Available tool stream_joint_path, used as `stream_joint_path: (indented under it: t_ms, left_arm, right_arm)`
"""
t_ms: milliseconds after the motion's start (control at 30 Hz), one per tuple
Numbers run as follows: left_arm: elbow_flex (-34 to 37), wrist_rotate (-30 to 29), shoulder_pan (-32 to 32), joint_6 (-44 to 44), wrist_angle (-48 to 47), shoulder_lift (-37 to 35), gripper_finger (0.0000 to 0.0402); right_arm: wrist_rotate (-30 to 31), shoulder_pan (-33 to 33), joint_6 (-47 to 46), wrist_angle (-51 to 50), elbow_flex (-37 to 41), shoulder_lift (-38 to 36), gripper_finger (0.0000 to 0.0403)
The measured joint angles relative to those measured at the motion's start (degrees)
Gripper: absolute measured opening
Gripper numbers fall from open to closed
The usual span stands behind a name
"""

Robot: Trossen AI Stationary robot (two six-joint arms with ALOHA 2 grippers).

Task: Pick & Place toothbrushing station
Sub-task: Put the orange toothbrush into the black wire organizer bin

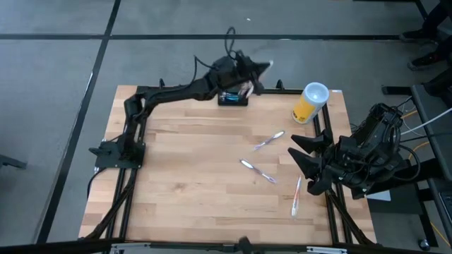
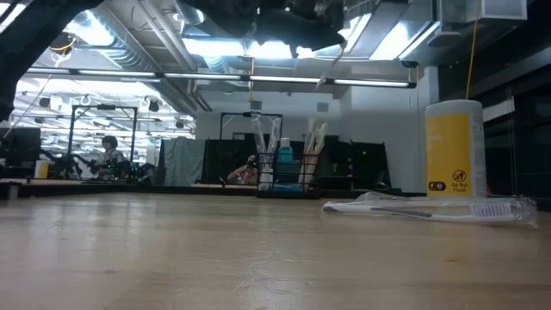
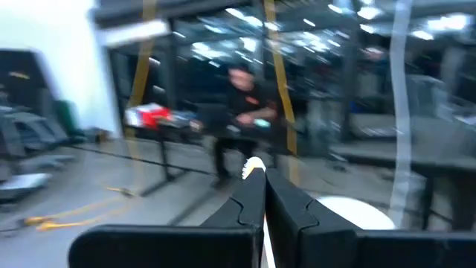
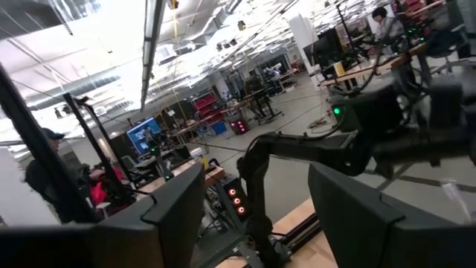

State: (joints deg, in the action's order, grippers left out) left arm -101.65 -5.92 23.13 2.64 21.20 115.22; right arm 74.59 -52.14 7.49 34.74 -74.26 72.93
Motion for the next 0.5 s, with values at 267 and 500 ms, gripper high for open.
stream_joint_path:
  t_ms: [267, 500]
  left_arm:
    - [0.00, -13.90, 0.62, 2.69, 10.75, 5.17, 0.0002]
    - [0.04, -22.89, 0.20, 3.58, 17.26, 10.88, 0.0002]
  right_arm:
    - [2.99, 0.02, -0.22, 0.02, 0.00, 0.00, 0.0242]
    - [5.87, -0.96, -1.95, 0.17, -0.01, 0.00, 0.0242]
